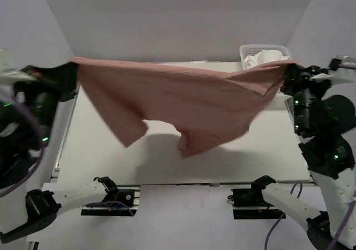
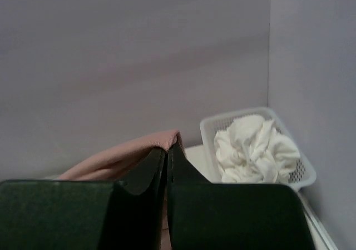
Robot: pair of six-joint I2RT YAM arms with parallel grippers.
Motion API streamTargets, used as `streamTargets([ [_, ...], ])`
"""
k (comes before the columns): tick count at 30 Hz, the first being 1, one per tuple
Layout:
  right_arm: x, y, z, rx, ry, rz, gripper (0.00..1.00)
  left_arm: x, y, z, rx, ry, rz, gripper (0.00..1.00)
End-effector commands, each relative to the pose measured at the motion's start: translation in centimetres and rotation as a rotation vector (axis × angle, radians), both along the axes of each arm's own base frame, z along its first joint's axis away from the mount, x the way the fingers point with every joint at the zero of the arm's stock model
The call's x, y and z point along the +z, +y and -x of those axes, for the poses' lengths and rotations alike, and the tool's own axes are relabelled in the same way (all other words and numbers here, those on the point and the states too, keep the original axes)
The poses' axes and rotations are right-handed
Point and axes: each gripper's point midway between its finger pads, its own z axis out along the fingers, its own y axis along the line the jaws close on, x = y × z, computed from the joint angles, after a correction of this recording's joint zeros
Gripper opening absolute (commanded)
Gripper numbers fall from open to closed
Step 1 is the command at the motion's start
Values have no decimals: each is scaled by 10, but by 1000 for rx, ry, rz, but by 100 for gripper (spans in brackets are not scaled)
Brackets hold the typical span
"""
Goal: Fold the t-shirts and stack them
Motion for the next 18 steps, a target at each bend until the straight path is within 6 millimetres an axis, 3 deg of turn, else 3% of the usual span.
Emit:
streamTargets([
  [1,63,-24,35,-32,-161,2,0,54,29,28,-1,-178,45,0],
  [5,105,-48,74,-67,-262,-25,0,67,43,38,16,-203,48,0],
  [11,147,-38,115,92,-410,-16,0,81,27,35,-43,-236,17,0],
  [15,155,-31,101,92,-399,9,0,83,17,28,-51,-238,14,0],
  [18,147,-29,82,54,-343,36,0,79,11,17,-27,-222,-3,0],
])
